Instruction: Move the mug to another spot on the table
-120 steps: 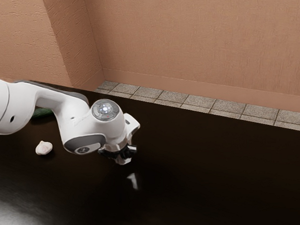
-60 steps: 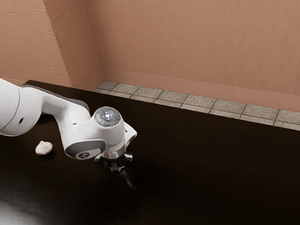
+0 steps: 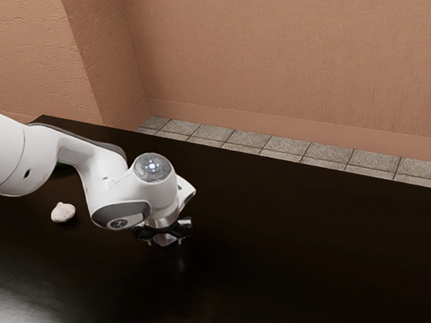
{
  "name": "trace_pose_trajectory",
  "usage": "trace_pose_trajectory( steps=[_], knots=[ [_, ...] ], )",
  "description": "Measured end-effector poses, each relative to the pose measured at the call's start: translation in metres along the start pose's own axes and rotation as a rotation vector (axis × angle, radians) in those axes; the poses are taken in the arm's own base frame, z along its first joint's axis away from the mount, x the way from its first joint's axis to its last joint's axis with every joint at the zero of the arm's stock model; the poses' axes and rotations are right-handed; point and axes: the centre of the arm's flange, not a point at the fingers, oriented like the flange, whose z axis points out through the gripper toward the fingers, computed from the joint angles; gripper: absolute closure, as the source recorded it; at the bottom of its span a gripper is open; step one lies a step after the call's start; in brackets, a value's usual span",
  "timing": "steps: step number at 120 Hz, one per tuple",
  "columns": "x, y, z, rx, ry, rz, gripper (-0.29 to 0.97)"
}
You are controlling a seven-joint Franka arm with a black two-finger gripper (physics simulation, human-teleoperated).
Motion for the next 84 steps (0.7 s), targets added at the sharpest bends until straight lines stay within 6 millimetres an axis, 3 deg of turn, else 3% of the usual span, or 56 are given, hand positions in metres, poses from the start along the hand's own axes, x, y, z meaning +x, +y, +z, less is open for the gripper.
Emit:
trace_pose_trajectory(
  steps=[16, 34, 44, 61, 84],
  knots=[
    [-0.004, -0.007, -0.016, -0.011, 0.017, -0.003, 0.12],
    [-0.002, -0.017, -0.058, -0.056, 0.058, -0.032, 0.07],
    [0.004, -0.016, -0.074, -0.109, -0.003, -0.125, 0.05],
    [0.049, -0.002, -0.118, -0.211, -0.132, -0.266, 0.03],
    [0.1, -0.001, -0.178, -0.264, -0.249, -0.183, 0.01]
  ],
)
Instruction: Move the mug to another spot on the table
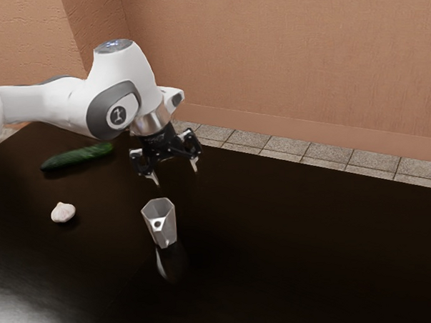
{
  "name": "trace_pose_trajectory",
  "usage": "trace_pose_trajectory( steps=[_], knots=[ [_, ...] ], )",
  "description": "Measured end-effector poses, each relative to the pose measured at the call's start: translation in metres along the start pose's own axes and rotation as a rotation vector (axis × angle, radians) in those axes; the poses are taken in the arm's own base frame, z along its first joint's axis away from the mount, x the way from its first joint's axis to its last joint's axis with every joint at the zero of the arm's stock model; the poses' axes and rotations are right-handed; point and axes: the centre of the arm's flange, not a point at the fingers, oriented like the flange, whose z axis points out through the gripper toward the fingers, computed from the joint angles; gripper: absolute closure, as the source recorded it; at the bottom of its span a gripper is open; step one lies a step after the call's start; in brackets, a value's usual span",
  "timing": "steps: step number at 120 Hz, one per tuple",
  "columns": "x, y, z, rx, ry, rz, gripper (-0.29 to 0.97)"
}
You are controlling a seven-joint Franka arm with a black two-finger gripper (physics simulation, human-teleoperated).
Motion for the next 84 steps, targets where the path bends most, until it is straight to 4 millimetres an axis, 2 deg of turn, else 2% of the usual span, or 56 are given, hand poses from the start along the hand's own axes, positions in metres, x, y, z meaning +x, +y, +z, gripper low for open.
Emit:
trace_pose_trajectory(
  steps=[18, 42, 53, 84],
  knots=[
    [0.021, 0.004, -0.057, 0.022, -0.069, 0.185, 0.01],
    [0.05, -0.001, -0.112, 0.053, -0.086, 0.502, 0.0],
    [0.057, -0.011, -0.119, 0.072, -0.12, 0.608, 0.0],
    [0.067, -0.034, -0.121, 0.086, -0.193, 0.83, 0.0]
  ],
)
